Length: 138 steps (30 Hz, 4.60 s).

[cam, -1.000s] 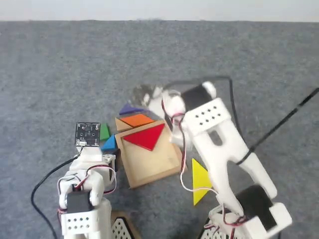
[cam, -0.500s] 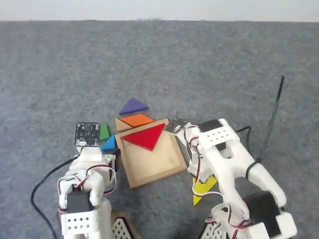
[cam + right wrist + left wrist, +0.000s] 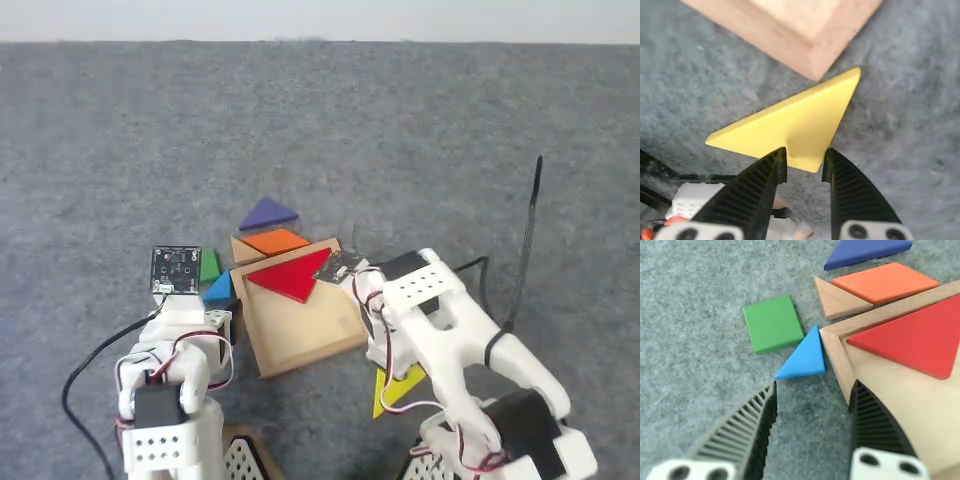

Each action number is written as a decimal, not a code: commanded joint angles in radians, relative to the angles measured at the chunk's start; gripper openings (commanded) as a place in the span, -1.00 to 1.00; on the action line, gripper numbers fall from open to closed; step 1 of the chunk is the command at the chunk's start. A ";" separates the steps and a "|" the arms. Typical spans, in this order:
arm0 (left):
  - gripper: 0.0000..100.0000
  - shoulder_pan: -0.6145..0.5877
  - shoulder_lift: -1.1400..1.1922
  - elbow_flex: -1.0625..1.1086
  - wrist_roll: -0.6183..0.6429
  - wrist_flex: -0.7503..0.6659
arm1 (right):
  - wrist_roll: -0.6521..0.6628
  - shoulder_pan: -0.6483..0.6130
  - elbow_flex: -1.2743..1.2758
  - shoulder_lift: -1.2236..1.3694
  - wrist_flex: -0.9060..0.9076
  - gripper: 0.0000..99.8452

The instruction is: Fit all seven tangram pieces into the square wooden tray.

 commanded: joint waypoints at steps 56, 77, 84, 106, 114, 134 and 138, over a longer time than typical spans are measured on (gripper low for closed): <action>-0.53 -0.002 -0.018 -0.010 -0.005 0.005 | -0.476 -0.522 0.025 -0.065 0.033 0.08; -0.53 0.000 -0.018 -0.010 -0.005 0.005 | 0.244 -0.601 0.459 -0.711 -0.137 0.08; -0.53 -0.002 -0.018 -0.010 -0.005 0.005 | 0.229 -0.469 0.443 -0.857 -0.067 0.08; -0.53 -0.002 -0.018 -0.010 -0.005 0.005 | 0.285 -0.759 0.377 -0.579 -0.065 0.07; -0.53 -0.002 -0.018 -0.010 -0.005 0.005 | 0.284 -0.708 0.290 -0.570 0.039 0.08; -0.53 -0.002 -0.018 -0.010 -0.005 0.005 | 0.373 -0.704 0.370 -0.570 -0.045 -0.19; -0.53 -0.002 -0.018 -0.010 -0.005 0.005 | 0.373 -0.702 0.368 -0.568 -0.039 -0.19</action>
